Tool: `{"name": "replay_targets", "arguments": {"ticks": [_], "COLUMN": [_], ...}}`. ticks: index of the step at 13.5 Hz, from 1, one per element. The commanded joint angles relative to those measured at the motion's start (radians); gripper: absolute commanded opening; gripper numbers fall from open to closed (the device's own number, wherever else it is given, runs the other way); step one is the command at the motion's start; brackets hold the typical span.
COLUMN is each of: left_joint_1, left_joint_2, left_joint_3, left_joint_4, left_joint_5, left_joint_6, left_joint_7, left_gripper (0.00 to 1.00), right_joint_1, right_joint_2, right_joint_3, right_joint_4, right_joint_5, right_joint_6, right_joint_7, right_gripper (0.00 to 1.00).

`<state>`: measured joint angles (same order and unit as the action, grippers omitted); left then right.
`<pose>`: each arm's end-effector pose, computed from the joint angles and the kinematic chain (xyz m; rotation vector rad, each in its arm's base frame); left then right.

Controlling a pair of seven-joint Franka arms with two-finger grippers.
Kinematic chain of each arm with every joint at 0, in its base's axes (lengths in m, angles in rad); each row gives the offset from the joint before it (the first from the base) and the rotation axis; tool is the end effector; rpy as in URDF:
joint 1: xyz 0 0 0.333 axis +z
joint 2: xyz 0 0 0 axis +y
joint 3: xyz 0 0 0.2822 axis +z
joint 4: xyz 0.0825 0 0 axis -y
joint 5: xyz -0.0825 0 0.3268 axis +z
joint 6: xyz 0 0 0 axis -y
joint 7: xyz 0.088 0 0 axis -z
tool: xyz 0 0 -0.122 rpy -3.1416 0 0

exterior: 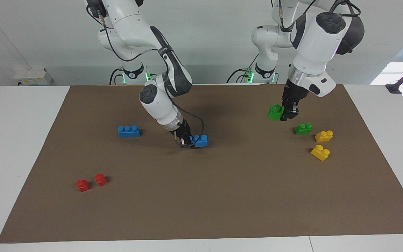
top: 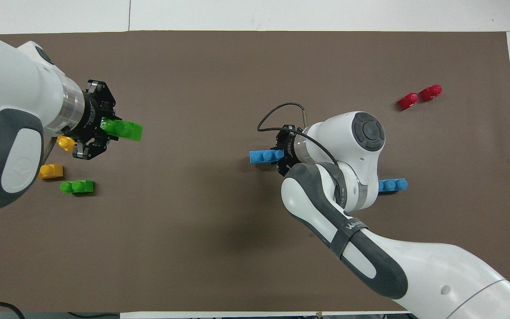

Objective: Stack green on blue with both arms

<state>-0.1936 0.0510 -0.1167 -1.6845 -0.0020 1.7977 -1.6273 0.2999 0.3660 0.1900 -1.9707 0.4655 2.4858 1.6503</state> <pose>0.5031 -0.1603 0.5223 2.4395 1.8888 0.0446 0.5099 0.2690 0.2964 -2.0296 1.9472 0.3726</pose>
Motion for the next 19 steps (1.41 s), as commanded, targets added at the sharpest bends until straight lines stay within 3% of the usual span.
{"name": "replay_targets", "arguments": {"ticks": [1, 7, 11, 17, 19], "left_joint_1": [-0.079, -0.236, -0.328, -0.435, -0.470], "left_joint_2": [-0.037, -0.016, 0.044, 0.184, 0.277], "left_joint_3": [0.012, 0.014, 0.014, 0.014, 0.017], "left_joint_4": [-0.092, -0.190, -0.199, -0.123, -0.028], "left_joint_5": [-0.012, 0.029, 0.085, 0.149, 0.154], "left_joint_6": [0.080, 0.228, 0.313, 0.336, 0.321], "left_joint_7": [-0.081, -0.326, -0.495, -0.638, -0.692], "left_gripper": [0.00, 0.00, 0.00, 0.00, 0.00], "right_joint_1": [0.001, -0.019, -0.021, -0.010, -0.008], "right_joint_2": [0.008, 0.010, 0.008, 0.004, 0.004], "right_joint_3": [0.003, 0.000, 0.000, 0.000, 0.002], "right_joint_4": [0.003, -0.025, -0.048, -0.102, -0.102], "right_joint_5": [0.030, 0.032, 0.032, 0.032, 0.032], "right_joint_6": [0.024, 0.038, 0.083, 0.159, 0.162], "right_joint_7": [0.069, 0.071, 0.056, 0.014, 0.014], "right_gripper": [0.00, 0.00, 0.00, 0.00, 0.00]}}
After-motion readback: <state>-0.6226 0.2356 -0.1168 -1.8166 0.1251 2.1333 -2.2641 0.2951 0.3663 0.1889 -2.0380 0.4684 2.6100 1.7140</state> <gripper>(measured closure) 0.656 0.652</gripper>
